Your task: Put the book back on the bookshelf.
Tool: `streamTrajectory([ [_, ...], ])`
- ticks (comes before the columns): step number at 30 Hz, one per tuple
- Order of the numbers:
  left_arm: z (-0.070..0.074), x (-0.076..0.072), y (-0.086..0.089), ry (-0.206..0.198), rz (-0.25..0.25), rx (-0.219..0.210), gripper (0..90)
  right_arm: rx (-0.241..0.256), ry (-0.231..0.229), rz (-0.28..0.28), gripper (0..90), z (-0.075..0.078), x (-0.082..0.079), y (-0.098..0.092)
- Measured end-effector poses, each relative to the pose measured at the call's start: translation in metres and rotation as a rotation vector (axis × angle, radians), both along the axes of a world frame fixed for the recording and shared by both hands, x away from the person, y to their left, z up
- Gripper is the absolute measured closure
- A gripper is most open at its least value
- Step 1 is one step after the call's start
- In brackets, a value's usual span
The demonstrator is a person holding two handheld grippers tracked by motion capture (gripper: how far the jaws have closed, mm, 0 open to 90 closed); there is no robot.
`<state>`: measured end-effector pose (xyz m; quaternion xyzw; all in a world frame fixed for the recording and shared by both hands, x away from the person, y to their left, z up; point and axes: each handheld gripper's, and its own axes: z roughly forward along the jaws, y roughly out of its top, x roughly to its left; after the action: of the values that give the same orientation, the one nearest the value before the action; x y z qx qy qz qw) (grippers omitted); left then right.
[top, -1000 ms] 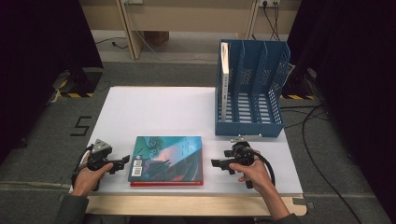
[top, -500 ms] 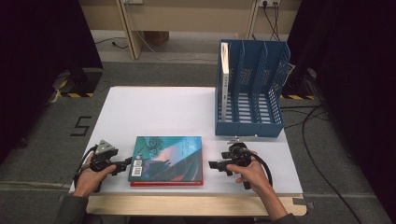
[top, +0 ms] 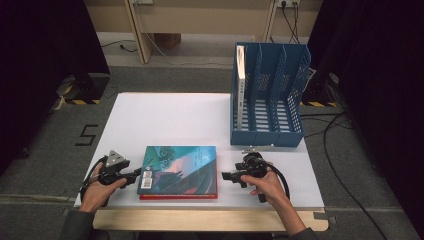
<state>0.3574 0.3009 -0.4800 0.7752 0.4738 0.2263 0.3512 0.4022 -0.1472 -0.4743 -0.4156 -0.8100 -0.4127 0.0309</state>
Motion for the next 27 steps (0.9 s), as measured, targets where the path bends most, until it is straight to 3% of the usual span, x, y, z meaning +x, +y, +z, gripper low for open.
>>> streamTrajectory([
  [9, 0.003, -0.003, -0.006, -0.023, -0.001, 0.044, 51.4, 0.038, 0.03, 0.031, 20.2, -0.004, 0.0, 0.012],
  [11, 0.004, -0.003, -0.008, -0.019, -0.013, 0.017, 50.8, 0.043, 0.031, 0.038, 20.2, -0.004, 0.0, 0.014],
  [13, 0.005, -0.004, -0.016, -0.023, -0.039, 0.031, 47.4, 0.052, 0.033, 0.041, 20.4, -0.004, 0.0, 0.016],
  [15, 0.006, -0.004, -0.023, -0.044, -0.054, 0.081, 35.0, 0.054, 0.035, 0.046, 20.5, -0.004, 0.0, 0.017],
  [17, 0.009, -0.003, -0.023, -0.054, -0.044, 0.073, 24.6, 0.061, 0.039, 0.049, 20.7, -0.005, 0.0, 0.018],
  [21, 0.009, -0.003, -0.024, -0.044, -0.026, 0.068, 16.6, 0.065, 0.048, 0.05, 21.0, -0.006, 0.001, 0.017],
  [27, 0.011, -0.004, -0.023, -0.024, -0.035, 0.047, 15.9, 0.071, 0.055, 0.049, 20.7, -0.008, 0.001, 0.018],
])
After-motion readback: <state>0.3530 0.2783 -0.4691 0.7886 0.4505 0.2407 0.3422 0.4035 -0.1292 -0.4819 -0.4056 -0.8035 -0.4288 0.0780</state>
